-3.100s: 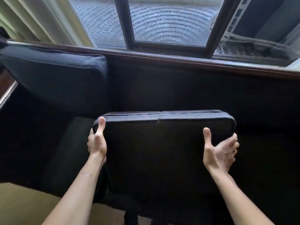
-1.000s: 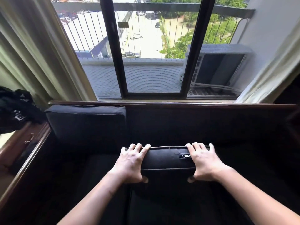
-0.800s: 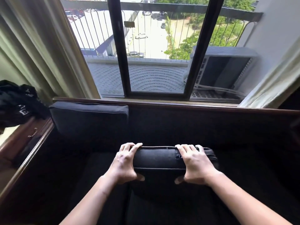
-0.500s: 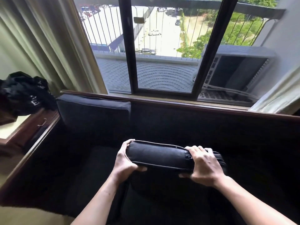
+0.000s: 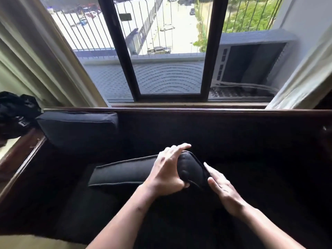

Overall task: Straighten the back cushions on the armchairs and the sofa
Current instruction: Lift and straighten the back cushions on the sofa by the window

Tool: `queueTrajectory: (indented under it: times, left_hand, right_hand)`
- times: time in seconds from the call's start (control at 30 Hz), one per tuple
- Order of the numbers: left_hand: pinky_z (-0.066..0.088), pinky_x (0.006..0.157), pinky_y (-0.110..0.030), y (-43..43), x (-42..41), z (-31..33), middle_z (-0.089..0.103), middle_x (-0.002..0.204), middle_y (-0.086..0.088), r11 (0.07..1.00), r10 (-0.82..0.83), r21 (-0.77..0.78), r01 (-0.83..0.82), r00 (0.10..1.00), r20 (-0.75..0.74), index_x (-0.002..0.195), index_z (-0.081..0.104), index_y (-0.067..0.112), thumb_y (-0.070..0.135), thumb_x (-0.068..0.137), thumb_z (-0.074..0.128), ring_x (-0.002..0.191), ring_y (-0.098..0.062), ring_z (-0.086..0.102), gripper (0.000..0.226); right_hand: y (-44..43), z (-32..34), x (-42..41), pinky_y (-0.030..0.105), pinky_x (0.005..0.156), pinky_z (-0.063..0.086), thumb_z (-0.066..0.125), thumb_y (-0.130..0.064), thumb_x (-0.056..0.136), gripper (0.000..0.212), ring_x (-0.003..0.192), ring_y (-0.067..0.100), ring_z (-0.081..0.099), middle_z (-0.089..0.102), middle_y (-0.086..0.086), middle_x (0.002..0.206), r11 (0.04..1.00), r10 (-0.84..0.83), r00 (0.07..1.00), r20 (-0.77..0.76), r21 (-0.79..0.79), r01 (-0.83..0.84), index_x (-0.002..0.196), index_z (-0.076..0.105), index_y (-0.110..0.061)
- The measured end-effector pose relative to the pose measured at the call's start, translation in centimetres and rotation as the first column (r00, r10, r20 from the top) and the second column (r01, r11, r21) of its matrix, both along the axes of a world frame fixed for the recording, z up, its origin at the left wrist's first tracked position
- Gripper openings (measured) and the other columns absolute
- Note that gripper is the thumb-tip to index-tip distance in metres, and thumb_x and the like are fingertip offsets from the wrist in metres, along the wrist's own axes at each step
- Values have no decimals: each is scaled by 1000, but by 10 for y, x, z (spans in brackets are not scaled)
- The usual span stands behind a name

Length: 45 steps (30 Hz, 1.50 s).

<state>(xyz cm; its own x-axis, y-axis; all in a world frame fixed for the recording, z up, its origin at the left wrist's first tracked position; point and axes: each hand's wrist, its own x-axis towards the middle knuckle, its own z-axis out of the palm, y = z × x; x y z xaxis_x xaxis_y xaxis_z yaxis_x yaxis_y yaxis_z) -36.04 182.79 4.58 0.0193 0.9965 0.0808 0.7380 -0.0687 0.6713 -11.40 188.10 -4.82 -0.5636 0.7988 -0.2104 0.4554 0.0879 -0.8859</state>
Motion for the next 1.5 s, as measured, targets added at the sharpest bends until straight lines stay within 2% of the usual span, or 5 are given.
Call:
queueTrajectory:
  times: [0.33, 0.73, 0.93, 1.17, 1.5]
  left_hand:
    - [-1, 131, -50, 15, 67, -132, 27, 172, -4, 937, -304, -291, 196, 868, -394, 169, 15, 27, 71, 89, 50, 162, -23, 15, 98]
    - [7, 117, -76, 7, -120, -146, -3, 176, -13, 677, 325, -384, -628, 724, -609, 163, 13, 52, 79, 98, 11, 159, -47, -4, 71]
    - [34, 116, -53, 7, -169, -151, 43, 158, -8, 599, 636, -356, -717, 696, -333, 160, 36, 44, 76, 94, 47, 137, -36, 46, 74]
    - [52, 95, -28, 39, -192, -152, 73, 123, 1, 432, 894, -445, -785, 306, 328, 139, 65, 24, 32, 84, 83, 115, -22, 69, 59]
    - [43, 112, -31, 150, -260, -122, 60, 150, -4, 580, 809, -288, -762, 499, 309, 154, 52, 24, 46, 82, 83, 137, -23, 56, 81]
  right_hand:
    - [3, -54, 16, 26, 117, 20, 47, -40, 106, 60, 151, 13, 25, 26, 2, 166, 842, -464, 885, 39, -289, 455, 159, 27, -20]
    - [-7, -65, -28, 37, 110, 40, 64, -45, 94, 64, 136, 30, 51, 55, 12, 148, 608, -787, 615, 48, -104, 787, 149, 47, -17]
    - [2, -64, -61, 28, 99, 41, 64, -38, 86, 48, 119, 31, 62, 68, 12, 128, 313, -949, 313, -30, -2, 950, 129, 68, -16]
    - [43, -53, -97, 29, 94, 47, 65, -35, 86, 43, 112, 32, 68, 75, 10, 118, 141, -990, 141, 1, 64, 988, 123, 72, -15]
    - [194, -21, -155, 35, 97, 53, 60, -37, 75, 49, 106, 24, 71, 78, 2, 112, 121, -988, 128, -91, 75, 990, 119, 76, -22]
